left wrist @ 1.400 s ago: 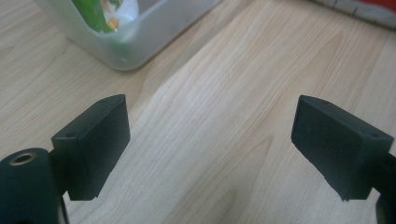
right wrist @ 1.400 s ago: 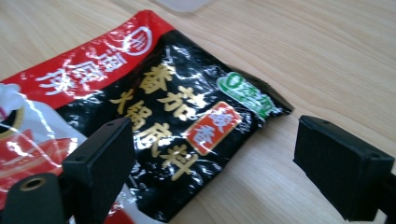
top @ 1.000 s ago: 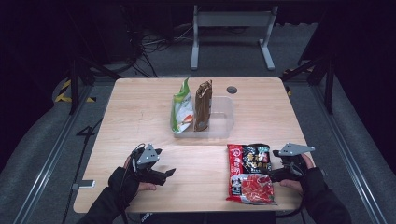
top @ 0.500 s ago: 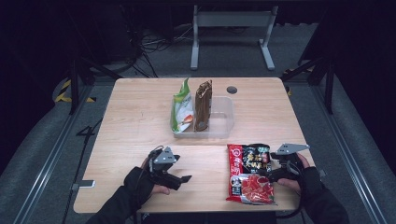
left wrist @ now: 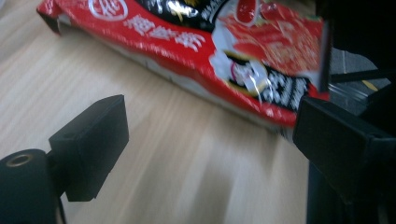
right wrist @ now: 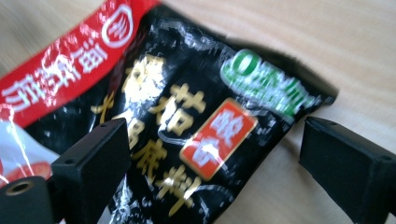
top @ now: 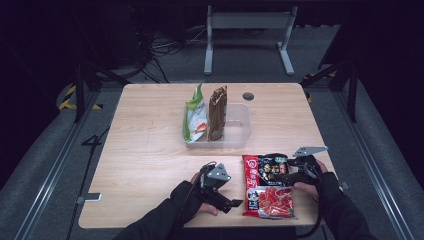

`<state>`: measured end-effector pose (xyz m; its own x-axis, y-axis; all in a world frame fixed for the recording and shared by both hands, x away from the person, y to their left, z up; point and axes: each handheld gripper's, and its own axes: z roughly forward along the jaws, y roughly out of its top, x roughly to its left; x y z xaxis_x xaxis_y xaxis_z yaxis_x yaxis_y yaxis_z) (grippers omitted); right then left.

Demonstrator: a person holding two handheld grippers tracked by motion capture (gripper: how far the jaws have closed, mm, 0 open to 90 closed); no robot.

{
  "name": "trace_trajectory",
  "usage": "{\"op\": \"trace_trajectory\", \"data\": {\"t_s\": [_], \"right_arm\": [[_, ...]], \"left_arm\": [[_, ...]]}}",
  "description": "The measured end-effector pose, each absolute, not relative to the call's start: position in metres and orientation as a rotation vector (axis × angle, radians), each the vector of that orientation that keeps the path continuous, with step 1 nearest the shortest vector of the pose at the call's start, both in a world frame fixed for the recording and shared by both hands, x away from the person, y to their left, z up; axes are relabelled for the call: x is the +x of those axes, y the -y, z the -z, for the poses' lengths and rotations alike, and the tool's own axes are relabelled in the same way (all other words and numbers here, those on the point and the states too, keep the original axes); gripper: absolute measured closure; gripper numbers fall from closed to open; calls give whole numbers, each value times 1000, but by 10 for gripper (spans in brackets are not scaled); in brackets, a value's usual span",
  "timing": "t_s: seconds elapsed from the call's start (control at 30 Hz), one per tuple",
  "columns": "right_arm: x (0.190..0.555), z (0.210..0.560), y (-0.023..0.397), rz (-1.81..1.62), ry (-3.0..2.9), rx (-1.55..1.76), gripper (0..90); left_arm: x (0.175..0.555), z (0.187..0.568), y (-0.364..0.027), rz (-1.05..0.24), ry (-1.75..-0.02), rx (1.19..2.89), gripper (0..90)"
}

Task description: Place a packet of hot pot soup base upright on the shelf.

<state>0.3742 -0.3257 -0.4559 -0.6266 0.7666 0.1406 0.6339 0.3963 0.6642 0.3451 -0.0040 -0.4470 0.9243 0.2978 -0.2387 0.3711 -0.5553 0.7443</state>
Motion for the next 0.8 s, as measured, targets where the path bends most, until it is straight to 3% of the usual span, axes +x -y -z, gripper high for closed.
{"op": "trace_trajectory", "data": {"t_s": [0.27,0.57,0.8], "right_arm": [[357,458,322,-1054,-2518,1191,101],[350,458,315,-1064,-2538,1152,113],[346,458,306,-1069,-2578,1096,141]], "left_arm": [[392,457,27,173,-630,2162,112],[417,465,37,216,-708,2166,128],[425,467,37,201,-736,2140,250]]}}
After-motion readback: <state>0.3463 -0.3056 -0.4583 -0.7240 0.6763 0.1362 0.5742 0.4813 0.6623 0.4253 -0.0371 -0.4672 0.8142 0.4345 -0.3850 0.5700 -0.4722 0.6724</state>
